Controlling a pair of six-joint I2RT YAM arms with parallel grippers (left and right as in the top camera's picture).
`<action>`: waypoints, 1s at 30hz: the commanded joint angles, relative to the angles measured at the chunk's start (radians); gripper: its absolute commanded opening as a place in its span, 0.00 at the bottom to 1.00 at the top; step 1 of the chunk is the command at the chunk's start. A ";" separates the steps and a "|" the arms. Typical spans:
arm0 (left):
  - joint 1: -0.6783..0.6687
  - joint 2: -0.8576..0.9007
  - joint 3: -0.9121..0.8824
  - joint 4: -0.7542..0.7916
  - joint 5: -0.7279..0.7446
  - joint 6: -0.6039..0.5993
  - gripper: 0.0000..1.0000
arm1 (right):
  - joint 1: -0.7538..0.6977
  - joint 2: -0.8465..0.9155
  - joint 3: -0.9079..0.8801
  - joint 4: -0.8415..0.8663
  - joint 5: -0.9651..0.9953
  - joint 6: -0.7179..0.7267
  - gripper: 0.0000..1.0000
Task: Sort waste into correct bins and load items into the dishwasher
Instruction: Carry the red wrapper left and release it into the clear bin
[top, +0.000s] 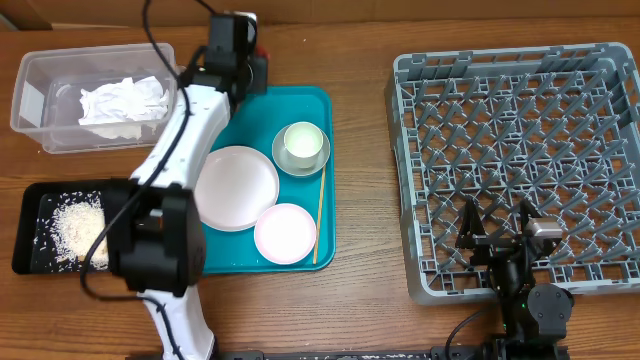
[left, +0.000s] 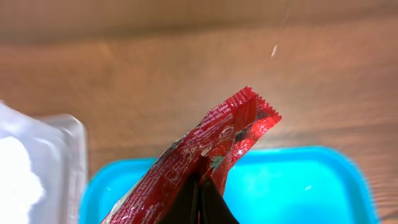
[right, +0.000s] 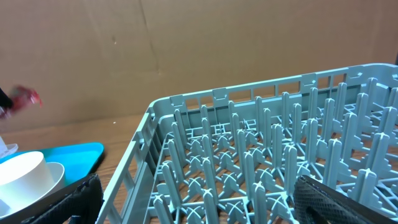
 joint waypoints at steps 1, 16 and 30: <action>0.008 -0.100 0.027 0.022 -0.069 -0.058 0.04 | -0.006 -0.009 -0.010 0.006 0.010 -0.006 1.00; 0.212 -0.138 0.027 0.020 -0.270 -0.085 0.04 | -0.006 -0.009 -0.010 0.006 0.010 -0.006 1.00; 0.404 -0.038 0.026 -0.055 -0.233 -0.160 0.53 | -0.006 -0.009 -0.010 0.006 0.010 -0.006 1.00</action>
